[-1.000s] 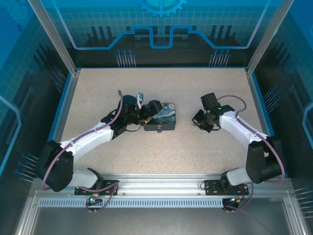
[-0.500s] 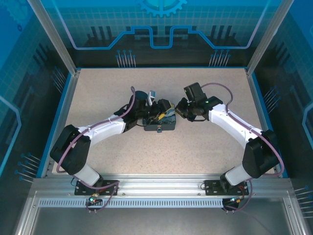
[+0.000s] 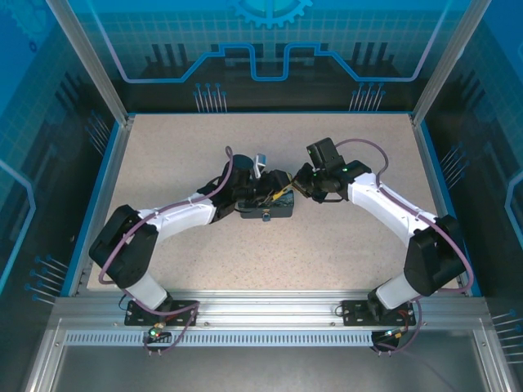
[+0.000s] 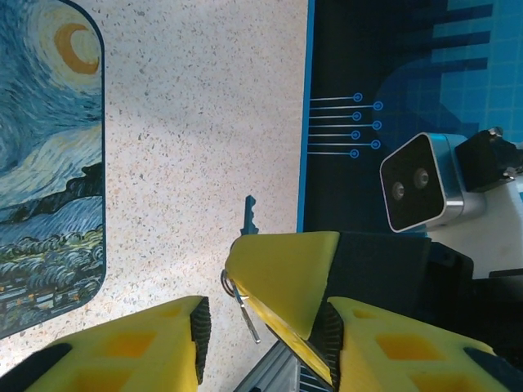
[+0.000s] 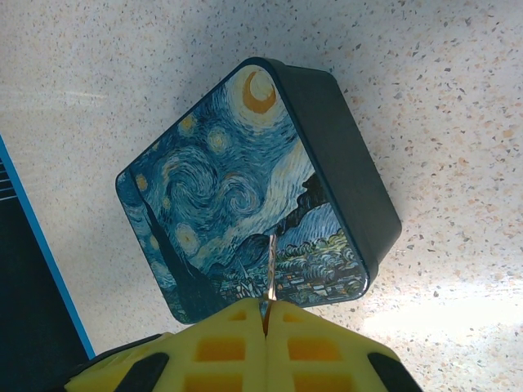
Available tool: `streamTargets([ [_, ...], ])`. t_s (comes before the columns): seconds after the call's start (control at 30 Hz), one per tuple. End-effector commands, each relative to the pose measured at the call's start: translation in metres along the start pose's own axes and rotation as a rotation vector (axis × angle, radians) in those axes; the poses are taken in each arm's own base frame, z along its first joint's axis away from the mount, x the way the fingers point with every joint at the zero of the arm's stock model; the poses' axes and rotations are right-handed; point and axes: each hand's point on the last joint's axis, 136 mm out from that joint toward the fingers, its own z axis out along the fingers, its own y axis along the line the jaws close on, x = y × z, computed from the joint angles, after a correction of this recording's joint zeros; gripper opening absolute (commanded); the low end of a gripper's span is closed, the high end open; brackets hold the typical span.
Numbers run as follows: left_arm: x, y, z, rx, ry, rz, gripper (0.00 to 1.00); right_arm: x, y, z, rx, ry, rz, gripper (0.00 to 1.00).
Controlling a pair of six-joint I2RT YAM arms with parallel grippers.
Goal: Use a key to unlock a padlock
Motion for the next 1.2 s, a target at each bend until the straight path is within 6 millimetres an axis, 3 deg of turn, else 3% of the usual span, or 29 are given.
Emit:
streamTargets([
  [0.0, -0.003, -0.011, 0.005, 0.031, -0.022, 0.009, 0.38, 0.003, 0.013, -0.008, -0.042, 0.003, 0.003, 0.00],
  [0.27, -0.002, 0.001, 0.007, 0.011, -0.027, -0.003, 0.25, 0.002, 0.010, -0.009, -0.039, -0.002, 0.009, 0.00],
  [0.4, -0.001, 0.008, 0.007, 0.001, -0.031, -0.014, 0.26, 0.000, 0.008, -0.009, -0.041, -0.005, 0.018, 0.00],
  [0.6, 0.001, 0.016, 0.006, -0.014, -0.037, -0.020, 0.42, -0.002, 0.006, -0.010, -0.037, -0.009, 0.023, 0.00],
  [1.17, 0.001, 0.022, 0.010, -0.023, -0.037, -0.024, 0.29, -0.003, 0.005, -0.012, -0.048, -0.010, 0.033, 0.00],
])
